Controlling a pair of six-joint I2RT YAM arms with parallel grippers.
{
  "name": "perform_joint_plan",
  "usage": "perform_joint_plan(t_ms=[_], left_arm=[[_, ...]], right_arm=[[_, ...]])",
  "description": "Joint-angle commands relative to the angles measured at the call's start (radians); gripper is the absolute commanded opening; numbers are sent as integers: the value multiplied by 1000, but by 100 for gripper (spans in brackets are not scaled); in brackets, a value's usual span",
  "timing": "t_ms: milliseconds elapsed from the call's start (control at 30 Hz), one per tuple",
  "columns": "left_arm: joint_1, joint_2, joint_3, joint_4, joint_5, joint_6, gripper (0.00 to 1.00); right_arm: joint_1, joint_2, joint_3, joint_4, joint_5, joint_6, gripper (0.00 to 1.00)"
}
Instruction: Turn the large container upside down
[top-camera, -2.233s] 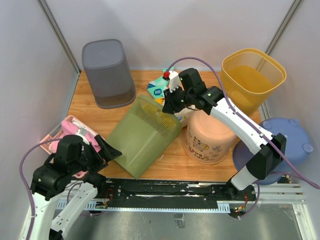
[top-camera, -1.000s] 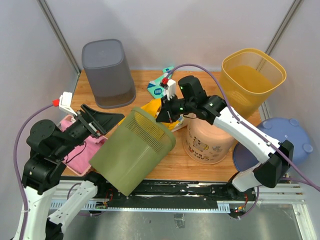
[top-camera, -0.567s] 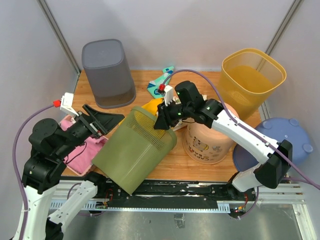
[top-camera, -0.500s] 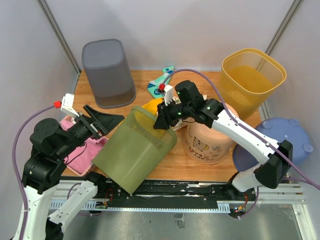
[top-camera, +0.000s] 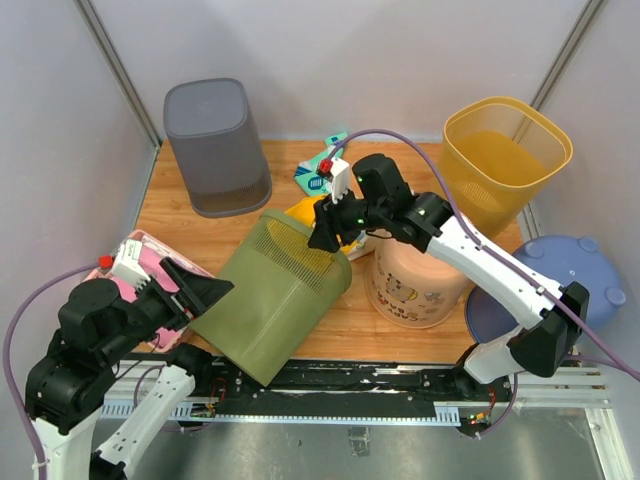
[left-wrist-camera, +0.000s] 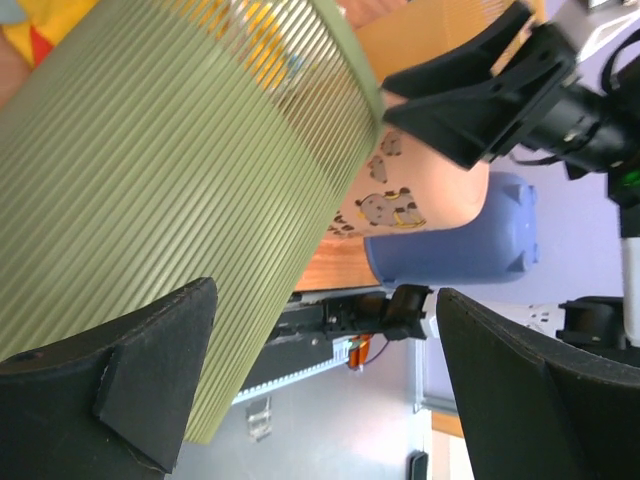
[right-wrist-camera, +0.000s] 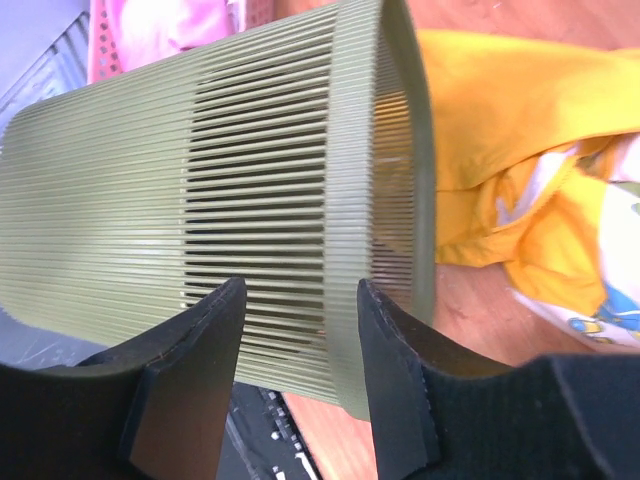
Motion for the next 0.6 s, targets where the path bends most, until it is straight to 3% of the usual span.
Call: perform_joint_plan(t_ms=[0, 100, 367, 433, 567], left_arm=[[2, -31, -44, -98, 40, -12, 95], [1, -45, -52, -136, 49, -11, 96], [2, -55, -28, -225, 14, -11, 96], [2, -57, -37, -225, 18, -7, 96], [2, -57, -54, -220, 26, 1, 96]], right_arm=[[2, 9, 46, -12, 149, -65, 53], [2, 54, 78, -44, 151, -101, 56], [1, 127, 100, -66, -58, -108, 55], [1, 139, 103, -66, -58, -101, 46], [-23, 131, 90, -52, -21, -68, 3]])
